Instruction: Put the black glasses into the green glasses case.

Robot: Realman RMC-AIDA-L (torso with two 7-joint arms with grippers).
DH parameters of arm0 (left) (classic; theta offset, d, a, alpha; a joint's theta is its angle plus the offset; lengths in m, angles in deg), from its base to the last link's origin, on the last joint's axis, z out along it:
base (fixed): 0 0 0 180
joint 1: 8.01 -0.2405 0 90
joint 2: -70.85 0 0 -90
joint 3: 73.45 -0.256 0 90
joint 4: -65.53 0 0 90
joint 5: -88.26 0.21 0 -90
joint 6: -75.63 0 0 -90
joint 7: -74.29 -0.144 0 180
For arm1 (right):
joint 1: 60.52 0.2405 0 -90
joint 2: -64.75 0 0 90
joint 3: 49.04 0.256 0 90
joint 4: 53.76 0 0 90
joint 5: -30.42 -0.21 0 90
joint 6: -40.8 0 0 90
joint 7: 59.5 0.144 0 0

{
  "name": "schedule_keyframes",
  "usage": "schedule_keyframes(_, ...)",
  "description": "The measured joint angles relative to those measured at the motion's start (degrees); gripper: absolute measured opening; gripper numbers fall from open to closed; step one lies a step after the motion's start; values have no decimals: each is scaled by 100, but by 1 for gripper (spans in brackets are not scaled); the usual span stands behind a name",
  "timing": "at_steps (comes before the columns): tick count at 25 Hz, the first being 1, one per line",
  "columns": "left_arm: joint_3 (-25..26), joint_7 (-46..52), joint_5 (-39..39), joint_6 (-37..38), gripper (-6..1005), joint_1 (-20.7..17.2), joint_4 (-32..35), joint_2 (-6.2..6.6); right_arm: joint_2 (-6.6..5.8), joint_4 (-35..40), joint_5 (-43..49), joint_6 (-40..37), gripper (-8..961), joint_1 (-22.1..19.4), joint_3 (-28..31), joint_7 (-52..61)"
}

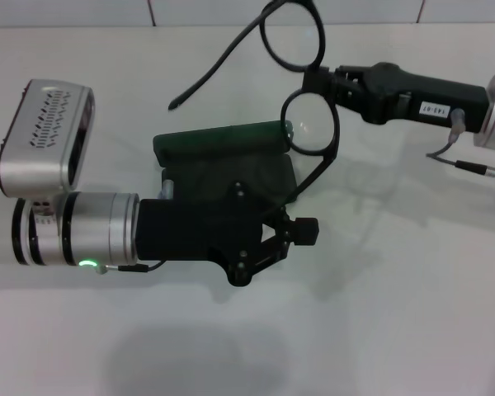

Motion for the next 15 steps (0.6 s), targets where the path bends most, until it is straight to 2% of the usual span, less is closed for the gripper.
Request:
schedule_keyframes(11,29,19,-13,20,2,10,31,17,-17,-10,42,145,67,-94,-294,-108)
schedule_keyframes(15,34,24,-105,21,3,16,35,29,-26,-10,44,228,68,-135,-636,-150)
